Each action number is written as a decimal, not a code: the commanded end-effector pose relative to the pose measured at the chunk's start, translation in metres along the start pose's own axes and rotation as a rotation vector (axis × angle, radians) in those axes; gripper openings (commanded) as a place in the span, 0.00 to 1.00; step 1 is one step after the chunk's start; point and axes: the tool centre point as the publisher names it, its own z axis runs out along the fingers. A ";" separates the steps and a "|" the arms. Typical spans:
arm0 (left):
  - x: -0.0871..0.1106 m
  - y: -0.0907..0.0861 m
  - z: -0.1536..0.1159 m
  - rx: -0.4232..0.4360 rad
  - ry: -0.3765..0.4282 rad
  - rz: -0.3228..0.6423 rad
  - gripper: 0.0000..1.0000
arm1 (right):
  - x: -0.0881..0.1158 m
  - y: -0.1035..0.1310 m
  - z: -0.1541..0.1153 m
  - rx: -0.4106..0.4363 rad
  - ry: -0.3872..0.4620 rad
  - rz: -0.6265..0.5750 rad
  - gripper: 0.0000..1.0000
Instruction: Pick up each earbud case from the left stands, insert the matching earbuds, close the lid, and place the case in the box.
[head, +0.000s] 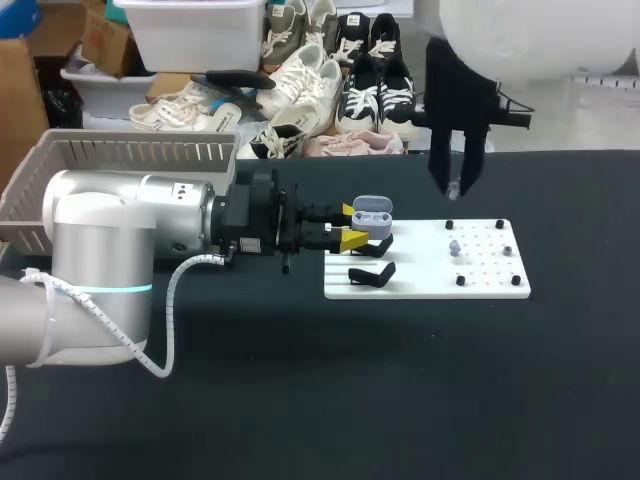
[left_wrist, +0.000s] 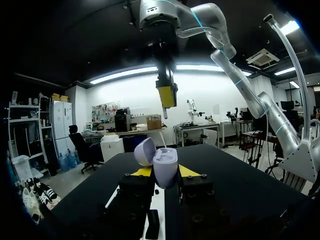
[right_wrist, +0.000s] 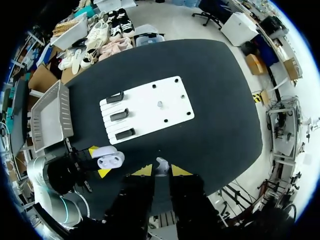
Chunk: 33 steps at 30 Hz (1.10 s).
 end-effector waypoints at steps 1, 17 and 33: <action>0.001 0.000 0.000 -0.002 -0.002 0.001 0.00 | 0.000 0.023 -0.003 0.048 0.034 -0.042 0.00; 0.001 0.000 0.000 -0.002 -0.002 0.001 0.00 | 0.003 0.027 -0.006 0.026 0.027 -0.062 0.00; 0.001 0.000 0.000 -0.002 -0.002 0.001 0.00 | 0.031 0.020 -0.020 0.068 -0.037 -0.024 0.00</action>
